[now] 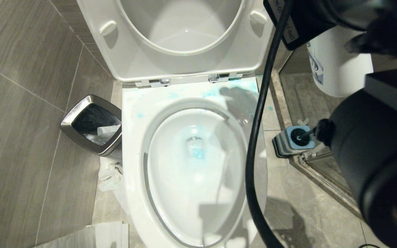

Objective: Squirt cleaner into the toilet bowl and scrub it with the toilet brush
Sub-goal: Place the cleaning agent on the floor

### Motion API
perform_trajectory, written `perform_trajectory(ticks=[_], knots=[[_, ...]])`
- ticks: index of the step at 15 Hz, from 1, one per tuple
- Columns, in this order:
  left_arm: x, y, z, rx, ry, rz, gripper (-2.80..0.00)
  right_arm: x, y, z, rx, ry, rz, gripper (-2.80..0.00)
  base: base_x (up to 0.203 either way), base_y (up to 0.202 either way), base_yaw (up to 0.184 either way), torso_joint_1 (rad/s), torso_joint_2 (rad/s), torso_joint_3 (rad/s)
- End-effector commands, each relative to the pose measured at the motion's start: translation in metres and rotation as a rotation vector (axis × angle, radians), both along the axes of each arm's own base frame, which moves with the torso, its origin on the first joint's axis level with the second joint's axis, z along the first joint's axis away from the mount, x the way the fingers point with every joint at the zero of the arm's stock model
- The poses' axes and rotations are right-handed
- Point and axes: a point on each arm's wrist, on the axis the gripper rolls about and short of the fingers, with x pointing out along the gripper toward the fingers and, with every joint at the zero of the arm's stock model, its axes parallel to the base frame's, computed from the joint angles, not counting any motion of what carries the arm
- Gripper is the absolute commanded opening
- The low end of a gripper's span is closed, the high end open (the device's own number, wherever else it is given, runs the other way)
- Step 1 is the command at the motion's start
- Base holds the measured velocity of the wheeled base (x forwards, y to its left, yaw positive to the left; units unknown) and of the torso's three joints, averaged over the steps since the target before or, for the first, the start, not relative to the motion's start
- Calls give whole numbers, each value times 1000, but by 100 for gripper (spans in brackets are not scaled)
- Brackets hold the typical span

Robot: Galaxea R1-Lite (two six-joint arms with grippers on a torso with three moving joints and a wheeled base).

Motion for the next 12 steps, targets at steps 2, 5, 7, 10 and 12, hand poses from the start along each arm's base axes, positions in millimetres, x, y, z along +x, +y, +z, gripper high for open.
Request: perform_trajectory(ticks=[2, 5, 7, 10, 12], knots=[[0, 0, 0, 0, 2, 0, -280, -25, -15, 19, -100, 110, 38, -280, 0, 0, 0, 0, 0, 0], [0, 0, 0, 0, 2, 0, -280, -33, -41, 24, -465, 231, 12, -280, 0, 0, 0, 0, 0, 0], [0, 0, 0, 0, 2, 0, -280, -34, -46, 23, -711, 306, -4, -280, 0, 0, 0, 0, 0, 0], [0, 0, 0, 0, 2, 0, -280, -30, -49, 14, -1079, 398, -26, -280, 0, 0, 0, 0, 0, 0], [0, 0, 0, 0, 2, 0, -280, -13, -62, 13, -1249, 380, -16, -280, 0, 0, 0, 0, 0, 0]])
